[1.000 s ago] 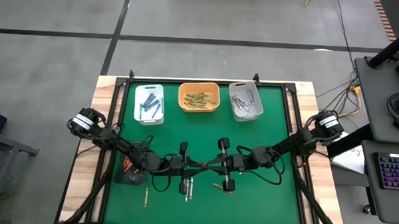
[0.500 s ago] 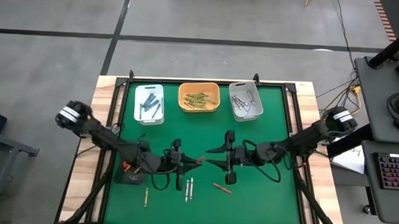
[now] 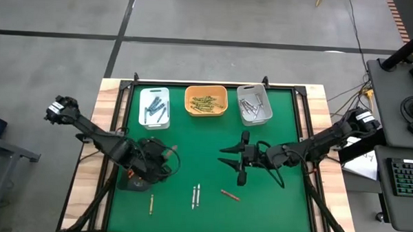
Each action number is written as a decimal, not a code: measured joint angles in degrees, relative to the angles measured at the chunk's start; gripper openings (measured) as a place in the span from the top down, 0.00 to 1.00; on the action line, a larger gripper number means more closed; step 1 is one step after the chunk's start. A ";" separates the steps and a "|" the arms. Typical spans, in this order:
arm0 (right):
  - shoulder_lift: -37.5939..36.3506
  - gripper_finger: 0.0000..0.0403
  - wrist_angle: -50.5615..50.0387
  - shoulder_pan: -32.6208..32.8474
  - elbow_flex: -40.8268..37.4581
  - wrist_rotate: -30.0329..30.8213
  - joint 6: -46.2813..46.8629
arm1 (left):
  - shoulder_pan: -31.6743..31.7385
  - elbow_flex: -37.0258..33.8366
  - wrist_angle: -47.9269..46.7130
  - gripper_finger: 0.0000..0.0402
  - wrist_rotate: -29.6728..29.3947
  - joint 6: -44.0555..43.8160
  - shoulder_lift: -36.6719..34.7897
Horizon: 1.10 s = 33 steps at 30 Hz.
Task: Sort crayons
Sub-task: Put the orange crayon into the black bin, then put the green crayon into the yellow bin
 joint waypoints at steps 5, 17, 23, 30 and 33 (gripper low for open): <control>1.55 0.67 -0.24 -0.16 0.00 1.51 0.32 | -1.67 6.70 -19.50 1.00 10.75 -11.03 6.22; 2.48 0.67 -0.20 -0.19 0.00 2.56 0.35 | -2.81 7.03 -31.01 1.00 32.16 -14.83 18.32; 2.54 0.68 -0.22 -0.19 0.00 2.54 0.34 | -2.92 6.79 -31.01 0.97 31.82 -15.24 20.75; 2.54 0.66 -0.22 -0.19 0.00 2.52 0.34 | -2.91 7.01 -31.07 0.87 30.99 -15.24 21.55; 2.54 0.65 -0.26 -0.19 0.00 2.52 0.32 | -2.92 7.01 -31.07 0.84 30.97 -15.24 21.55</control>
